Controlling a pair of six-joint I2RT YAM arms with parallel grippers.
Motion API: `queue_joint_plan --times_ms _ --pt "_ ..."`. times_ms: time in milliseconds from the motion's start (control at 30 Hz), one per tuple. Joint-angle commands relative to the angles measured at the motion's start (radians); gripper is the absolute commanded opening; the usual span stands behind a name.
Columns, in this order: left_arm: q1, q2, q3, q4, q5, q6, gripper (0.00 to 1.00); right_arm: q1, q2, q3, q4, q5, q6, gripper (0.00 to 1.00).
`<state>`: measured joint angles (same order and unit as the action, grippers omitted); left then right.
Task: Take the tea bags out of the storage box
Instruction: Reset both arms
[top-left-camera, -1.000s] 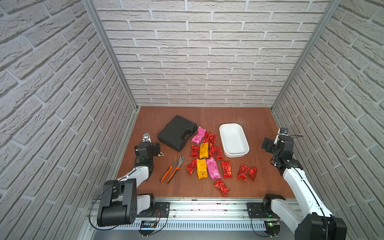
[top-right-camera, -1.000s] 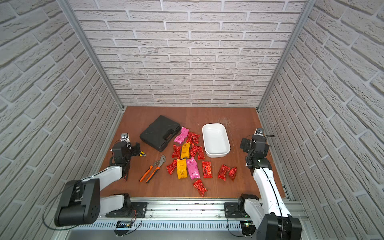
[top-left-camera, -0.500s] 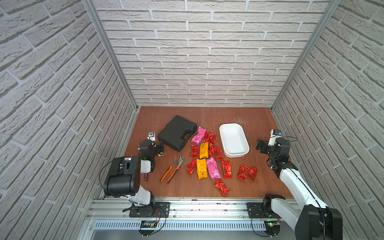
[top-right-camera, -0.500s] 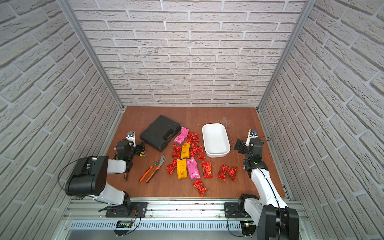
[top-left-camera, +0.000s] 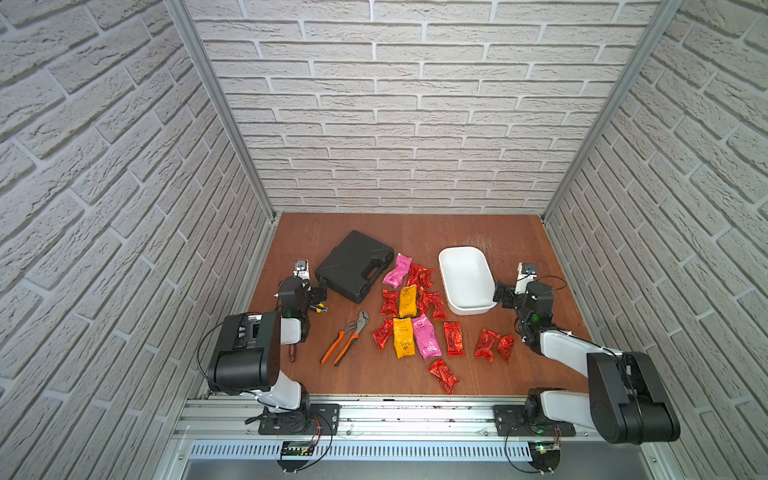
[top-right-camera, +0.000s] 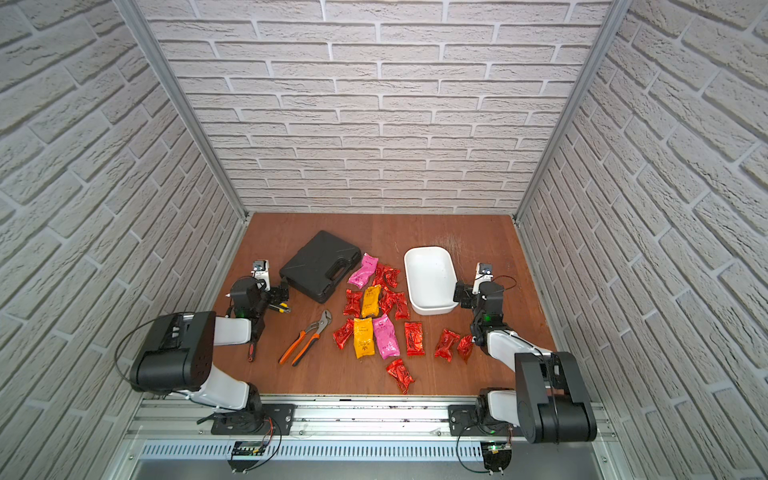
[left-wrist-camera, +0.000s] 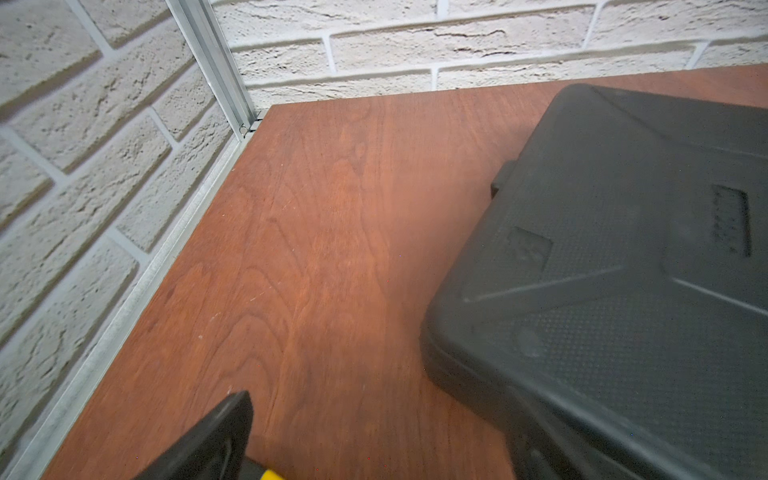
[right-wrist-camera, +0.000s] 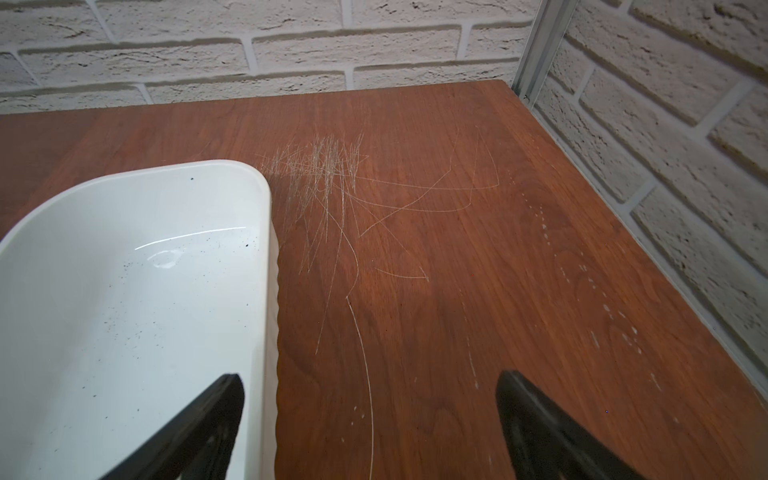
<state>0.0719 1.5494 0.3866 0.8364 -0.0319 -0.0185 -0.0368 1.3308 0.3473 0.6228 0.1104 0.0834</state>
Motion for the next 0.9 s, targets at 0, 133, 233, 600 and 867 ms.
queue_joint_plan --times_ms 0,133,233,600,867 --pt "0.004 -0.001 0.011 0.020 0.009 0.006 0.98 0.028 0.057 -0.008 0.216 -0.001 -0.076 0.99" --pt "0.004 0.000 0.012 0.020 0.010 0.006 0.98 0.074 0.141 -0.014 0.292 0.008 -0.130 0.99" --pt "0.005 0.000 0.012 0.021 0.011 0.005 0.98 0.098 0.158 -0.024 0.325 0.074 -0.136 0.99" --pt "0.004 0.001 0.015 0.017 0.012 0.006 0.98 0.055 0.176 -0.016 0.317 0.150 -0.048 0.99" --pt "0.008 0.003 0.018 0.013 0.016 0.004 0.98 0.054 0.181 0.023 0.253 0.185 -0.034 0.99"
